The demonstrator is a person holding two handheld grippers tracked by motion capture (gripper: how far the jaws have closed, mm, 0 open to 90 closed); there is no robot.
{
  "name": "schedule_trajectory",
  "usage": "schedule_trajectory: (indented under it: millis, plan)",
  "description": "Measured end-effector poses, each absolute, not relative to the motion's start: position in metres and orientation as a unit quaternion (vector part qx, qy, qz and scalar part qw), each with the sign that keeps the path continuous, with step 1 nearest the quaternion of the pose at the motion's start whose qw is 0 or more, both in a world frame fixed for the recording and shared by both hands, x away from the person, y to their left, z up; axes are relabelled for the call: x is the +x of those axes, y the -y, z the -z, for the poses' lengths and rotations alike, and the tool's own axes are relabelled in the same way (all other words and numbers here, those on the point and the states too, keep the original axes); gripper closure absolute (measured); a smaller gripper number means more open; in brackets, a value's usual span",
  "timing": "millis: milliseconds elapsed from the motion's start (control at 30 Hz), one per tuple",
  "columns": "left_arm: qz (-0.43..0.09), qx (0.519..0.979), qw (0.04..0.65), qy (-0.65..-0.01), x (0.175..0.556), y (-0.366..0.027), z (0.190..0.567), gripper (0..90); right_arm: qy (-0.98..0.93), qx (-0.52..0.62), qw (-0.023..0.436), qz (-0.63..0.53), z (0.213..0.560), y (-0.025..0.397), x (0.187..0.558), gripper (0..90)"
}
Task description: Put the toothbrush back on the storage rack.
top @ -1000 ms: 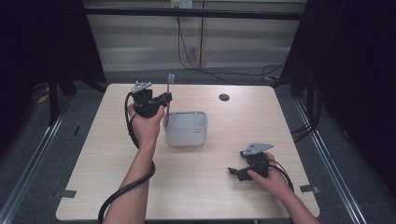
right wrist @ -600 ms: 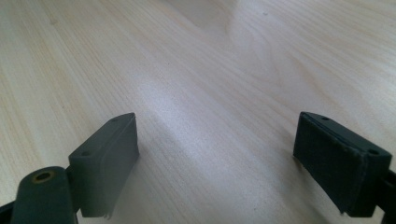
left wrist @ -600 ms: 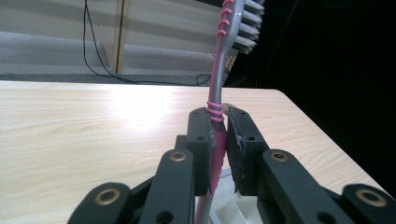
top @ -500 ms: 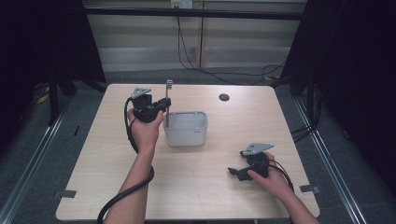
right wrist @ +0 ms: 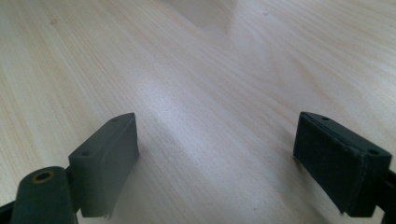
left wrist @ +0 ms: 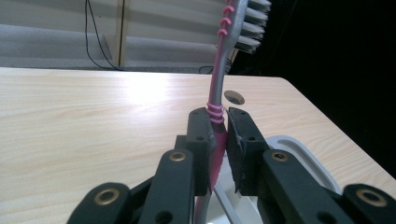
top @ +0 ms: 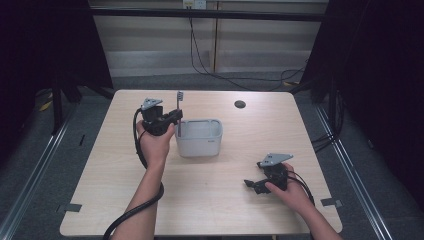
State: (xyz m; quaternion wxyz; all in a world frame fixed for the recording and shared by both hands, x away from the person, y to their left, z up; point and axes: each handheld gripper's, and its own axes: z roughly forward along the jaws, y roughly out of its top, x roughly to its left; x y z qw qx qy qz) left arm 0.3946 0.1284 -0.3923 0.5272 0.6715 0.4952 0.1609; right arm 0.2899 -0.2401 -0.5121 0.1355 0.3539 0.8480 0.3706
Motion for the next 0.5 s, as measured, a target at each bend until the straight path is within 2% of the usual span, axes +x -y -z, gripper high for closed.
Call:
schedule_trajectory:
  millis: [500]
  plan:
    - [-0.158, 0.677, 0.520, -0.496, 0.3884, -0.1295, 0.4003, 79.5, -0.848, 0.354, 0.135, -0.371, 0.5120, 0.2401, 0.2899, 13.4]
